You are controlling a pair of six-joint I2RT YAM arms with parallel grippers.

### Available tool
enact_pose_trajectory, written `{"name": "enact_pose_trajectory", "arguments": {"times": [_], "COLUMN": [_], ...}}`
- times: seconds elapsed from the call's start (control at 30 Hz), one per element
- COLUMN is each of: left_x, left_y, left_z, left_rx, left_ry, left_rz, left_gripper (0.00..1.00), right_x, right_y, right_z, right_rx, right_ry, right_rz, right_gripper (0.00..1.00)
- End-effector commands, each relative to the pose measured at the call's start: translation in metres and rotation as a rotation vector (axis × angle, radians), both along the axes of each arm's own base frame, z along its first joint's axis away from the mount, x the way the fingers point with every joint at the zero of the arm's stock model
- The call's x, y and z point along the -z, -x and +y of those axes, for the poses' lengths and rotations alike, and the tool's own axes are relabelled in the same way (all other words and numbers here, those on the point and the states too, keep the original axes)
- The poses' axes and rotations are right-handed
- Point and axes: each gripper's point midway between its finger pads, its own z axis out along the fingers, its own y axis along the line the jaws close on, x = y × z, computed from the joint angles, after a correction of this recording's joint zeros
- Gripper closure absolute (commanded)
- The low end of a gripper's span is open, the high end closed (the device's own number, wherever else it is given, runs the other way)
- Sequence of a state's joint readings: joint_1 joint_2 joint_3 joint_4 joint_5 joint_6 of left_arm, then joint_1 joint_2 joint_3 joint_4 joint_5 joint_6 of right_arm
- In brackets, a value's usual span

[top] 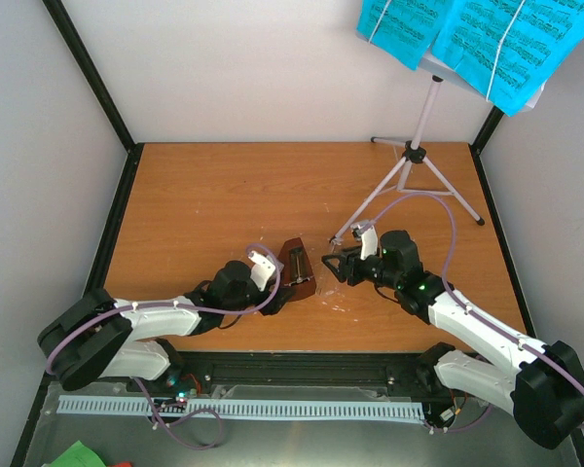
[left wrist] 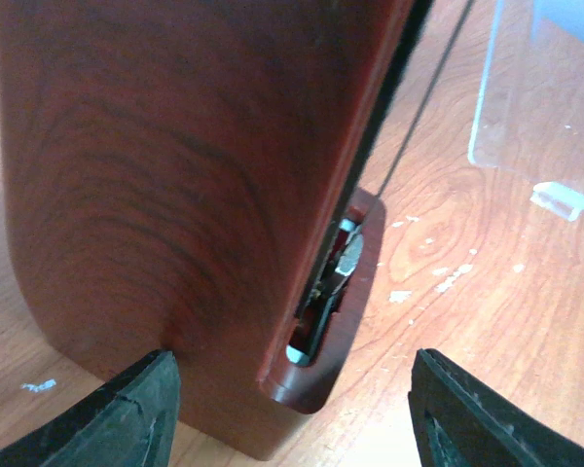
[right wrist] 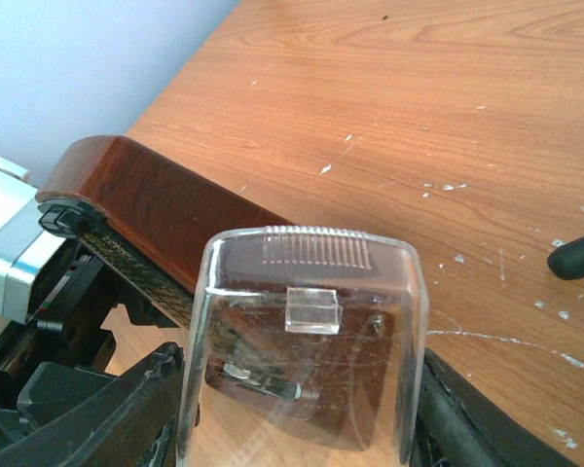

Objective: Pack up the instrument practice props

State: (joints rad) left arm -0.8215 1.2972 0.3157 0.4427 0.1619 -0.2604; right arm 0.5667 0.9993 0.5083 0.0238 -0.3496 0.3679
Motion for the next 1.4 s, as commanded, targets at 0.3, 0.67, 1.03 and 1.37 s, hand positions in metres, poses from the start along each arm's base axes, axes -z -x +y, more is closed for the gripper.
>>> {"name": "enact_pose_trajectory", "arguments": {"times": [0.3,0.67,1.03,1.37], "left_x": [-0.007,-0.005,0.001,0.001], "left_y": [-0.019,-0.007,-0.016,-0.038], "left_z": [0.002,-0.003,-0.001,-0.001], "left_rx": [-0.076,-0.016,-0.049,-0.166], "left_ry": [-0.031,0.014,-0.041,-0.043], "left_rz": [-0.097,-0.074,-0.102,-0.081], "left_gripper": [0.38,0.28,0.31,0.45], "right_x": [-0.017,-0.017,-0.013,-0.014], "right_y": [-0.007,-0.008,-0.007,-0.009], "right_z": [-0.009,-0.013,-0.015,-0.017], "right_rx": [0.078,0.098,0.109,0.126], "right_ry": [-0.032,-0.032,-0.039,-0.037], "right_rz": [-0.069,-0.077,-0.074,-0.083], "right_gripper": [0.55,0.55,0.53,0.53]}}
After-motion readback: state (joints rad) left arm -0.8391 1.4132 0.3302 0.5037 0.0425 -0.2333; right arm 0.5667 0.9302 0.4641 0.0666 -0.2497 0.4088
